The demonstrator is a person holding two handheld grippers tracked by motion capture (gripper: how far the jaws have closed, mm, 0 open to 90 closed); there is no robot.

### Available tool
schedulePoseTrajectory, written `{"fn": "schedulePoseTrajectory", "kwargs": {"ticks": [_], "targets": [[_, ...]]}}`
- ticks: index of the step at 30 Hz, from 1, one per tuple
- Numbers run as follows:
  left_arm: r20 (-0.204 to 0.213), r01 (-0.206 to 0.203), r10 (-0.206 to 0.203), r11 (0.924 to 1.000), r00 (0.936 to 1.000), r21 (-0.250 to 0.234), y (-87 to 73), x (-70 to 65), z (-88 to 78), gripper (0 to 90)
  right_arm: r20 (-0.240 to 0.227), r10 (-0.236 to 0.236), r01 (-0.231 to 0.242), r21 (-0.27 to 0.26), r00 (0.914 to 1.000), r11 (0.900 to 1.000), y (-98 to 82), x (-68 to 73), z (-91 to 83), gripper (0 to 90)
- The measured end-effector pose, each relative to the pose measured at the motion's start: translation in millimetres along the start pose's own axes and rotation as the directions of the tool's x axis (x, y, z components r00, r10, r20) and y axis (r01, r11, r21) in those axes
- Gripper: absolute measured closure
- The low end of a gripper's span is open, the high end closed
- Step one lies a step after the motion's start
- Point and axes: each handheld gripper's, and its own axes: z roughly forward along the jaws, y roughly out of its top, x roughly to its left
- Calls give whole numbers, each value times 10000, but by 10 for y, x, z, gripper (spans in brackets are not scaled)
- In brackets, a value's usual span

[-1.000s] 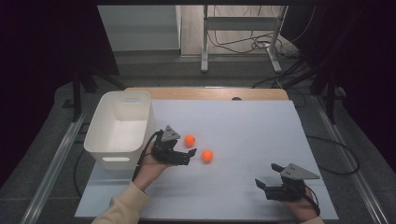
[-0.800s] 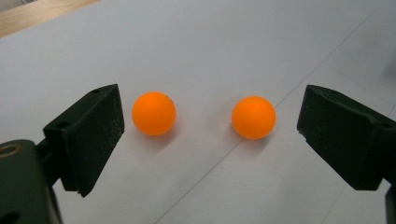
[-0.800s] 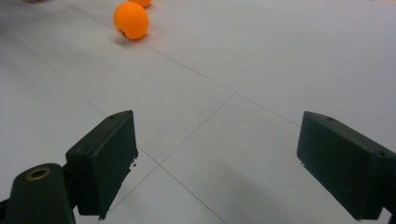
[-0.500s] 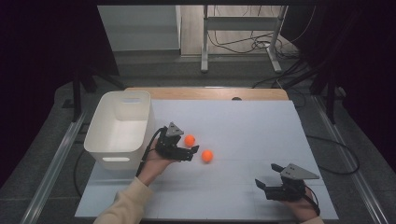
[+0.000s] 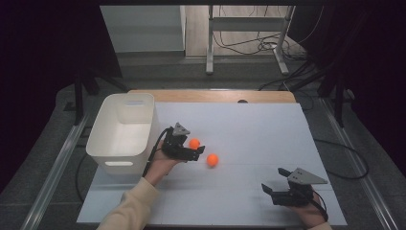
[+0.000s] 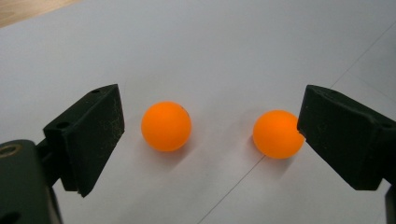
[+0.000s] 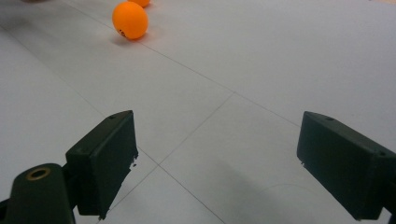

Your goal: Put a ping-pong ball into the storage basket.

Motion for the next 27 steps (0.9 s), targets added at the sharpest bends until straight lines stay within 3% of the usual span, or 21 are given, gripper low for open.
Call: {"fn": "schedulePoseTrajectory", "kwargs": {"ticks": [14,27], "targets": [[-28,-81,81,9999,10000,-100,179,35,181,85,56,101,-101,-12,9999,9999,-6,-6,-8,125],[-231,101,-91,9990,9997,426,130,140,339,84,-36,35,-35,16,10000,10000,-6,0,-1,125]]}}
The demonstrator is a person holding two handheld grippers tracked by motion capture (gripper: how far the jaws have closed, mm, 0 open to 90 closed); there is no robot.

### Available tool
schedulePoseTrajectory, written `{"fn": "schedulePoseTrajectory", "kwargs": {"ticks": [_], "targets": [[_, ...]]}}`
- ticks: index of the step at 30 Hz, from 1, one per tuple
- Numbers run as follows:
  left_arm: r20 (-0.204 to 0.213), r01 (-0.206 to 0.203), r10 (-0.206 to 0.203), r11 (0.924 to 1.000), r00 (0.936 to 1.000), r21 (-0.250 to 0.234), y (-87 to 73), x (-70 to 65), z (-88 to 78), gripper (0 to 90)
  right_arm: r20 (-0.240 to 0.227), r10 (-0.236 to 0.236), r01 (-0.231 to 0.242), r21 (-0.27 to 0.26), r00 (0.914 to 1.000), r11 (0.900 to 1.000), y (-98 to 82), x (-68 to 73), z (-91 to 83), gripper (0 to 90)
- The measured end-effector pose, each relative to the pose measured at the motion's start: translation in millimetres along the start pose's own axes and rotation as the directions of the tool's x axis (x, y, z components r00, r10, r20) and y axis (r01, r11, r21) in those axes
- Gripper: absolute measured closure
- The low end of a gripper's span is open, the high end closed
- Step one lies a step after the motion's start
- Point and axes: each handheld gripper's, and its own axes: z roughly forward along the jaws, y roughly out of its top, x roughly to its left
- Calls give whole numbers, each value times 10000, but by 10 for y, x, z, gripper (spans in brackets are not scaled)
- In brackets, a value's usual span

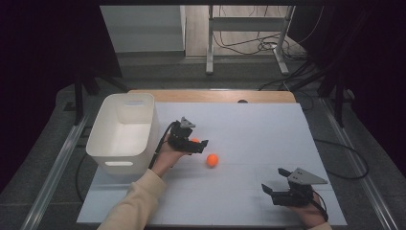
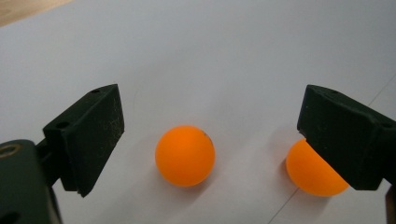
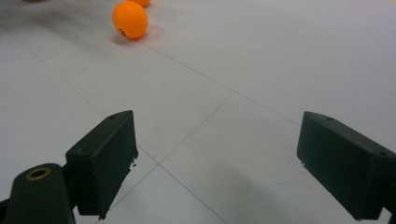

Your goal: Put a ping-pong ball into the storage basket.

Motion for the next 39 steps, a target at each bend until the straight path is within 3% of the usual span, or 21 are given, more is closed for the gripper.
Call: {"fn": "schedulePoseTrajectory", "kwargs": {"ticks": [18,27,39], "targets": [[-135,348,-337,9952,9993,917,-113,169,233,84,4,-51,51,57,10000,10000,-5,-2,3,125],[24,298,-303,9931,9995,1135,-137,174,272,97,74,-100,100,103,9999,9999,-5,0,1,125],[358,279,-327,9915,9988,1269,-158,189,274,215,79,-183,182,113,9998,9998,-7,2,1,125]]}}
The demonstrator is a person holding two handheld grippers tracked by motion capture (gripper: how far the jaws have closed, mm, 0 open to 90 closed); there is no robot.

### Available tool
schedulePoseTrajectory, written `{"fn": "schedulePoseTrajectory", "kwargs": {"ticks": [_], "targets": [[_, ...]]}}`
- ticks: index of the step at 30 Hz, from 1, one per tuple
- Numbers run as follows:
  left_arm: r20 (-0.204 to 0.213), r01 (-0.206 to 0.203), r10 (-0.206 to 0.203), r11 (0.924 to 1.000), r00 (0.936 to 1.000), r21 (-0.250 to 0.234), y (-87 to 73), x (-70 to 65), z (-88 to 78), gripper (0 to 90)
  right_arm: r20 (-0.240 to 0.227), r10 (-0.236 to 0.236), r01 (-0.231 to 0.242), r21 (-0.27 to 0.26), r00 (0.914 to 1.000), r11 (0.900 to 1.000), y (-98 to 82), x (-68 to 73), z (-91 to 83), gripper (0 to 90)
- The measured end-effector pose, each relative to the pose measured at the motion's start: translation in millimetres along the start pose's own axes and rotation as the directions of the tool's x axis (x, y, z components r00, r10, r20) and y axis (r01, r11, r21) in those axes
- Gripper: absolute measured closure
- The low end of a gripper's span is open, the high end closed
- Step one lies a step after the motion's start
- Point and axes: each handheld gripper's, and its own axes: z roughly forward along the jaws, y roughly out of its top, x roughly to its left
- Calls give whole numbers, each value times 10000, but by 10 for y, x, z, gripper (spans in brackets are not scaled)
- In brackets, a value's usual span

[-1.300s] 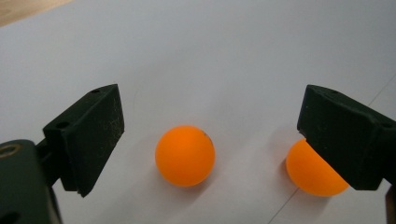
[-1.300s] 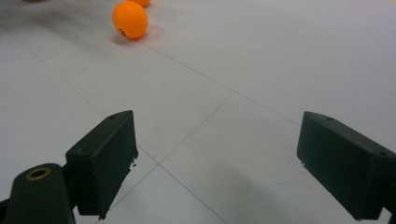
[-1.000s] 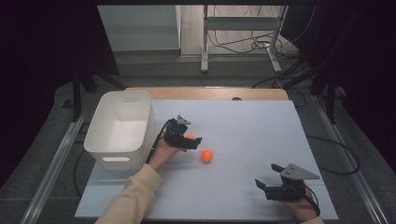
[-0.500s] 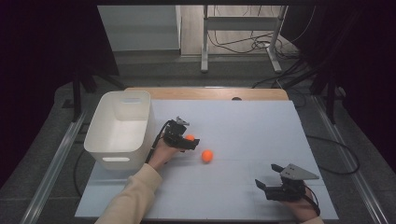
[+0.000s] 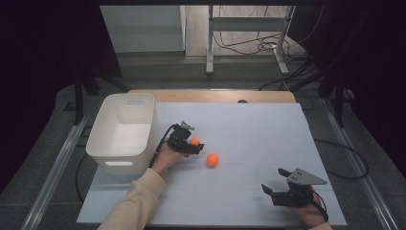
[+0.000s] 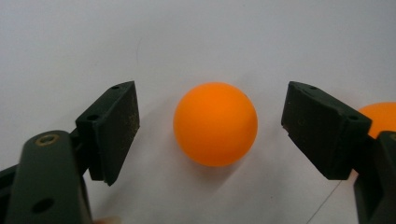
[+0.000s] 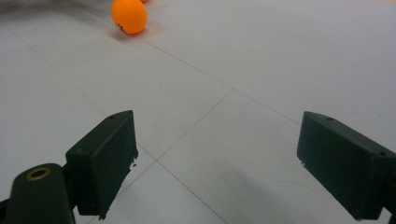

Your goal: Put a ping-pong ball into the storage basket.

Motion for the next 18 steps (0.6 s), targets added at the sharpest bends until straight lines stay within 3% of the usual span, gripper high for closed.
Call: {"fn": "schedulePoseTrajectory", "kwargs": {"ticks": [5,13,18], "targets": [[-43,-95,95,9999,9999,49,-12,-15,-5,247,-3,-7,7,-18,10000,10000,-1,2,1,125],[9,-525,525,9985,9986,143,-20,-48,-21,494,-2,-9,9,-13,10000,10000,-1,1,1,125],[77,-521,520,9985,9986,167,-21,-42,-27,507,-3,-20,20,-7,10000,10000,-1,1,3,125]]}}
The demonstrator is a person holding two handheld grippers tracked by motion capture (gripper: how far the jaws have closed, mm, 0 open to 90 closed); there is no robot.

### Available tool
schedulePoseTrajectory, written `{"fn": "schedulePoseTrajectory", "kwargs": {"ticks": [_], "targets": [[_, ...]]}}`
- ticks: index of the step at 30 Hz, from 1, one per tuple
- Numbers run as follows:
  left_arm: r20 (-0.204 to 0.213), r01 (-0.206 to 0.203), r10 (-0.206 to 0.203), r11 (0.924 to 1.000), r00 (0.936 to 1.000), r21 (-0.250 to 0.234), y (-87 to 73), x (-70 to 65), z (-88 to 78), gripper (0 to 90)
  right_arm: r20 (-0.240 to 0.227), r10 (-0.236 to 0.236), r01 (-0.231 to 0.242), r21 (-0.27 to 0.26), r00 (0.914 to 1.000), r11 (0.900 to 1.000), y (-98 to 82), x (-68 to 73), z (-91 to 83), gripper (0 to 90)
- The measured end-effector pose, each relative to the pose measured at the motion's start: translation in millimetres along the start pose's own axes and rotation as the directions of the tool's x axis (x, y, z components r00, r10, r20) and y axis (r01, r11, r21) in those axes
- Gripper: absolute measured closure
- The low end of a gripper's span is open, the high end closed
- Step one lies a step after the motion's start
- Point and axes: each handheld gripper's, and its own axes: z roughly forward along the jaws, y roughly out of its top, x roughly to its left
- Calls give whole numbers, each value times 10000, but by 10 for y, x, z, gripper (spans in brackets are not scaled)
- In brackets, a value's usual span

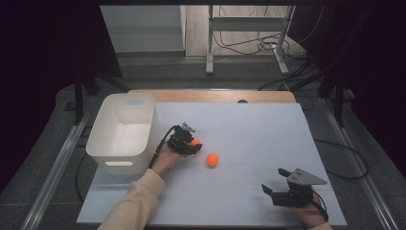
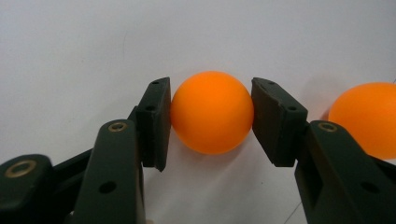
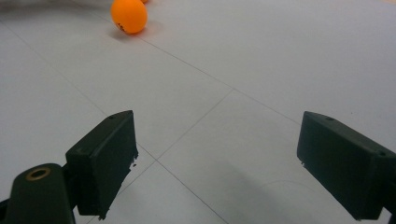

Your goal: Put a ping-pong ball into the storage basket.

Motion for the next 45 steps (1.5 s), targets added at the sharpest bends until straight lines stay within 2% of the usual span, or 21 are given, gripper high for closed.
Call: {"fn": "schedulePoseTrajectory", "kwargs": {"ticks": [7,14,19,24,33,35,45], "targets": [[-37,-84,84,9999,10000,-98,7,-3,-37,508,-5,-14,14,0,10000,10000,0,1,0,125],[-48,-70,68,9990,10000,-451,21,-19,-109,508,5,-18,18,0,10000,10000,0,1,-1,125],[-41,-103,99,9959,9999,-902,41,-41,-212,507,13,-11,11,-5,10000,10000,0,1,-2,125],[-90,-195,186,9939,9998,-1086,53,-52,-265,507,9,-26,26,4,10000,10000,1,2,-1,125],[-51,-362,359,9890,9993,-1432,79,-82,-381,506,7,-47,47,6,10000,10000,1,4,-1,125],[-200,-512,487,9876,9986,-1482,87,-99,-411,506,9,-38,38,5,10000,10000,1,4,-1,125],[-99,-624,616,9769,9980,-2042,129,-146,-594,506,13,-64,64,14,10000,10000,4,5,-3,125]]}}
